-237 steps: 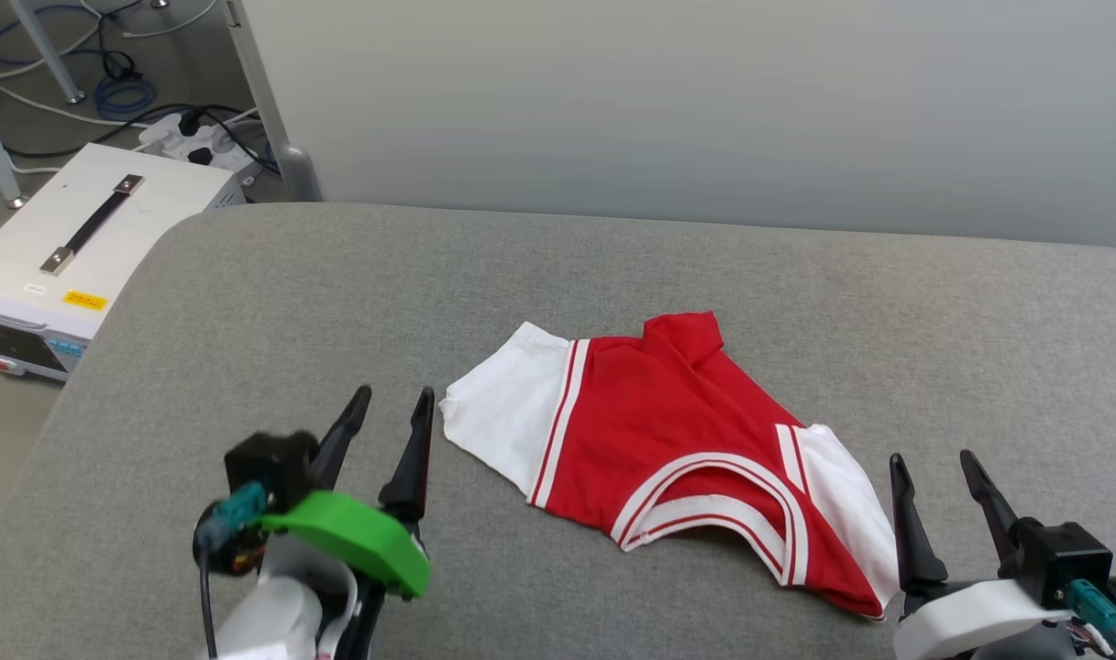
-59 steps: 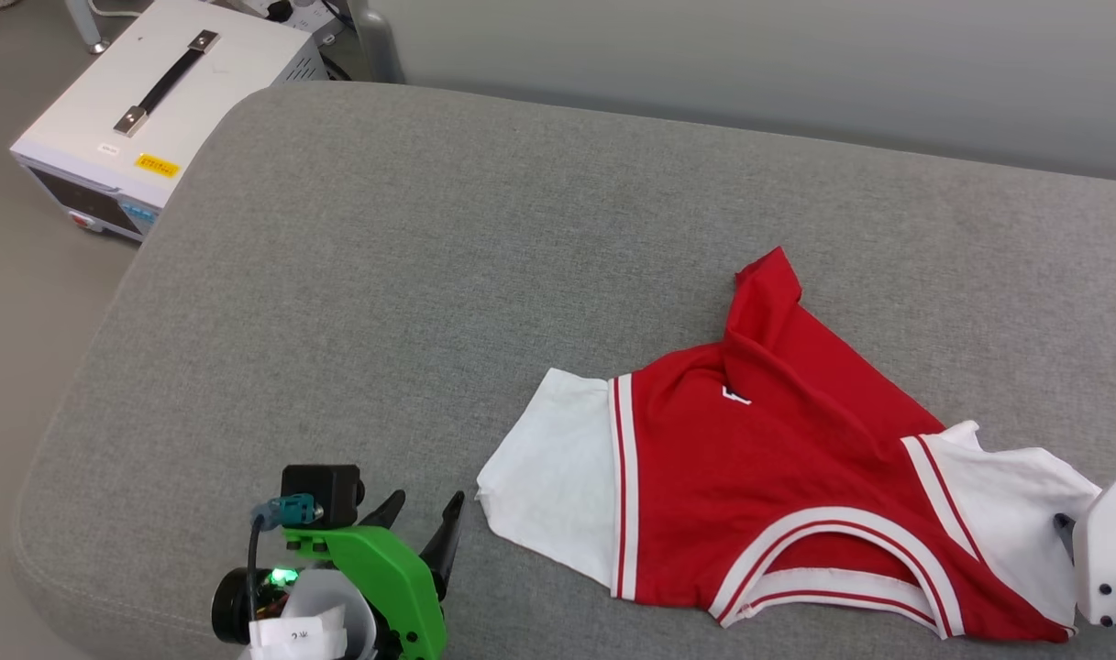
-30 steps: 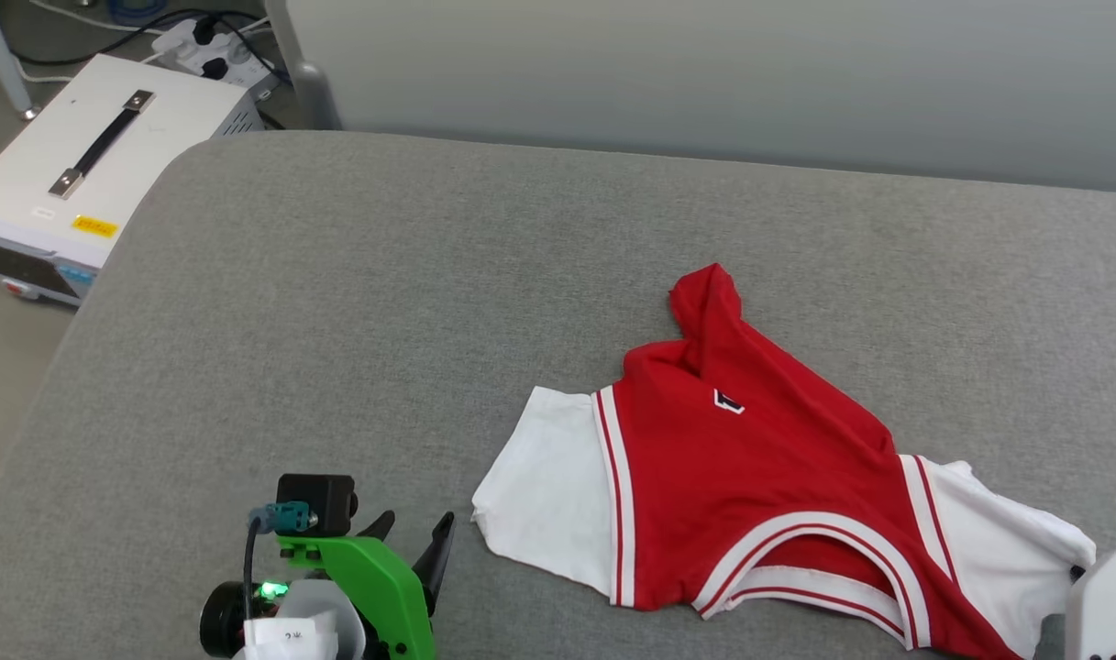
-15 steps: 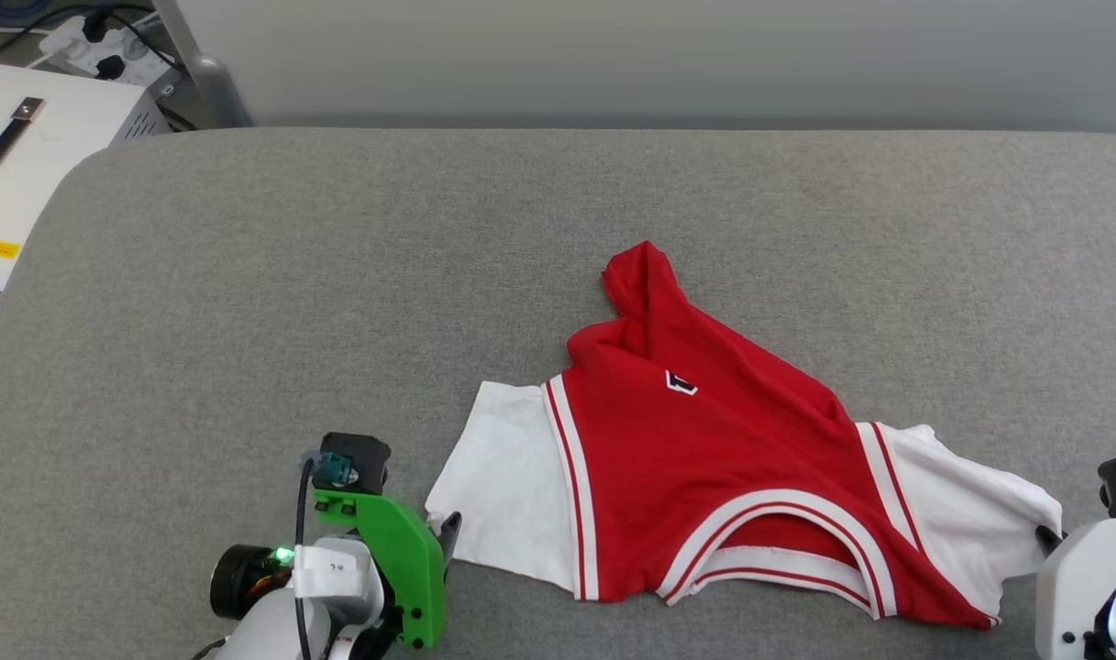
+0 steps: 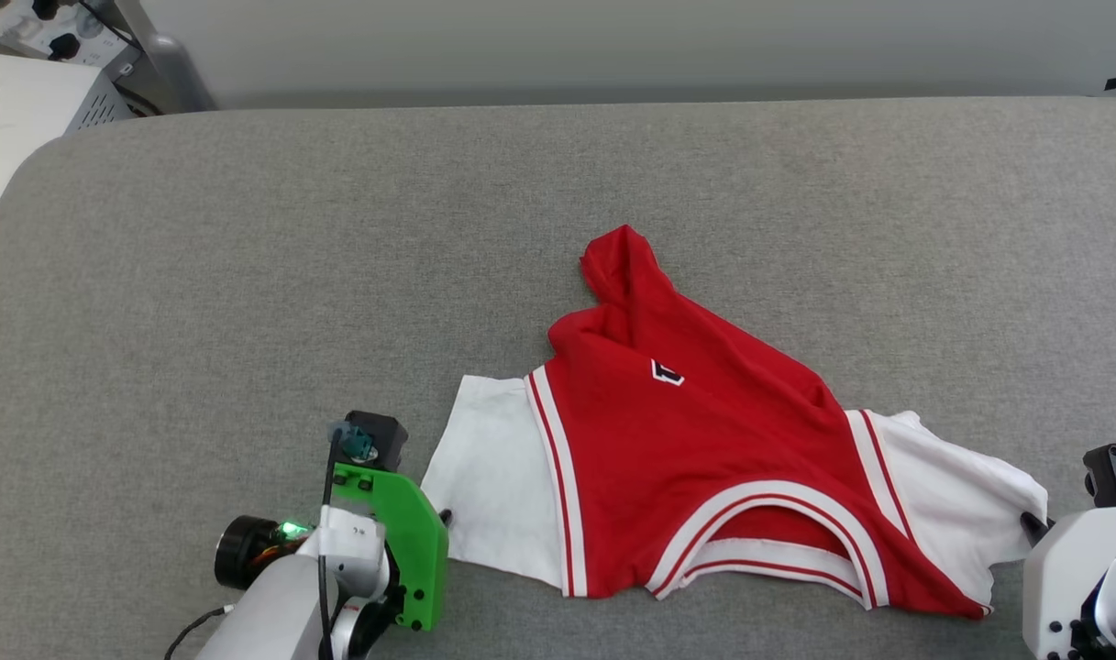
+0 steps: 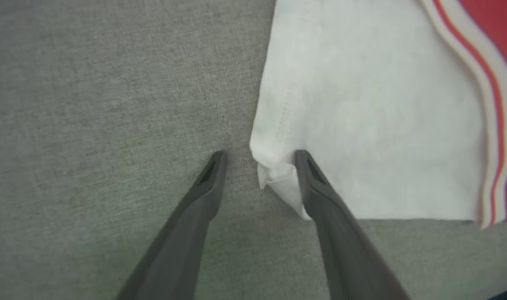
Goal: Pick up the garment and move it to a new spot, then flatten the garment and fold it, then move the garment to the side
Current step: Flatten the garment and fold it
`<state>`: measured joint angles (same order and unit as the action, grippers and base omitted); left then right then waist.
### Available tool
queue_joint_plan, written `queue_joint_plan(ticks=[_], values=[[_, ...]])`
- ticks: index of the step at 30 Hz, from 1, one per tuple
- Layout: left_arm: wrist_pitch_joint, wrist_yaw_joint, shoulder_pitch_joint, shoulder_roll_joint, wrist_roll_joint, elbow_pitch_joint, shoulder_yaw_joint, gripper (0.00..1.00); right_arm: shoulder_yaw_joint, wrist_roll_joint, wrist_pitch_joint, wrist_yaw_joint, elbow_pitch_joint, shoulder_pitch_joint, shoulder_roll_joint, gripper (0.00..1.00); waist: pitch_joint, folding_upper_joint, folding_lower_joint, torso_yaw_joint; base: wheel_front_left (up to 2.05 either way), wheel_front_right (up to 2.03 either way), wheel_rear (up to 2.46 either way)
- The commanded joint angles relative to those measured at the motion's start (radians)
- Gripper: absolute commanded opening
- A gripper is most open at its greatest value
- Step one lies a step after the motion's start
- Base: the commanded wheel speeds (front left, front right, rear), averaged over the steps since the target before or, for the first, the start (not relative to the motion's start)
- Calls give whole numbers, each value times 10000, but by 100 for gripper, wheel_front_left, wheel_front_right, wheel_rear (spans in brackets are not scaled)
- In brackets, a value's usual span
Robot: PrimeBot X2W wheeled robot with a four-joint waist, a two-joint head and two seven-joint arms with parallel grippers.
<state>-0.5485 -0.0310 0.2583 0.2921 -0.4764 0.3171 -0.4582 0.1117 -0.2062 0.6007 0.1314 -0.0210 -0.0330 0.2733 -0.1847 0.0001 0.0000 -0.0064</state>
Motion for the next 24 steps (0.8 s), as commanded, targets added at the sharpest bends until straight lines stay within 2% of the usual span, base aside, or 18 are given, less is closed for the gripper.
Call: queue_joint_plan(ticks=[1,6,13,16,17,24], values=[[-382,252,-501,-291,-215,458,-426,0,-25,-41,-101,-7,59,200,59,0,21,-1,0,24,0,0,0],[-118,281,-646,-240,-224,355,-444,0,-40,-106,-159,-7,187,238,180,0,244,-1,0,166,0,0,0],[758,224,-656,-74,-615,-677,238,0,-10,-234,-475,-7,165,351,564,0,808,-1,0,419,0,0,0],[1095,216,-627,152,-802,-1486,660,0,15,-431,-499,-7,66,520,802,0,1071,-1,0,497,0,0,0],[951,168,-520,647,-1163,-3039,1281,0,-2,-1182,-321,-7,-335,987,1328,0,1441,-1,0,579,0,0,0],[410,-50,387,1442,-1355,-5319,2196,0,464,-2393,388,-7,-1041,2435,1808,0,1800,-1,0,562,0,0,0]])
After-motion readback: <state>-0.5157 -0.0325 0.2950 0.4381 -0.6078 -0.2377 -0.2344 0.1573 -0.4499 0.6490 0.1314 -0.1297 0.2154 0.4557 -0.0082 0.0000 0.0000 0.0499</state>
